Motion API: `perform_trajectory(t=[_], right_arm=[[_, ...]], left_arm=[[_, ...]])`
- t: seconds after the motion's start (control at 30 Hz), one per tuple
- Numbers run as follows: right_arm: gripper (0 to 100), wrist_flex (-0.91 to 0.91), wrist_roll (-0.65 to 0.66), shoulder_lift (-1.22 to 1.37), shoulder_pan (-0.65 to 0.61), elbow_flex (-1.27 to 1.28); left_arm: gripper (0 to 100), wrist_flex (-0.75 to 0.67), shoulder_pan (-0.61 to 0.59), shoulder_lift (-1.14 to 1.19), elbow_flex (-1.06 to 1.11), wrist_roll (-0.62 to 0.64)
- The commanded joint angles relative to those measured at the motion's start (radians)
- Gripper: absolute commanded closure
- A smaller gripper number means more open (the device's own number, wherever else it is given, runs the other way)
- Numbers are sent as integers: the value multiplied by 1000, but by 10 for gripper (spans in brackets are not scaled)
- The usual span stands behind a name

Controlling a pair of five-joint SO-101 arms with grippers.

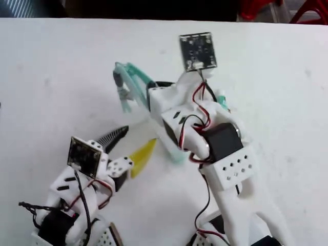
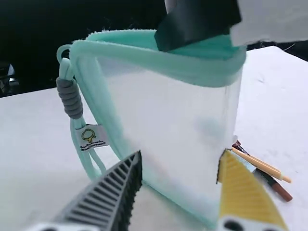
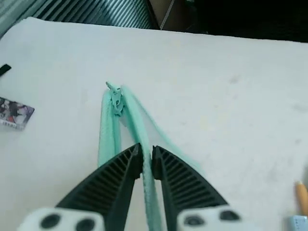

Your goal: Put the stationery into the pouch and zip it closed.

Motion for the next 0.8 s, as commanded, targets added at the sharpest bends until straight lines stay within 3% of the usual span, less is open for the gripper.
perform_trajectory(t=[0.0,0.23,0.43,0.57,0.77], right_arm=[[982,-33,-101,7,18,-20],[982,-119,-160,8,-18,-87],[982,-48,-170,8,-147,-161],[982,-4,-187,5,-148,-166],[982,31,-184,5,-154,-164]], left_arm=[[728,-9,85,1,-74,58],[727,11,90,1,-140,103],[729,-109,64,1,-44,103],[729,-138,-28,1,-29,103],[732,-204,-45,1,21,103]])
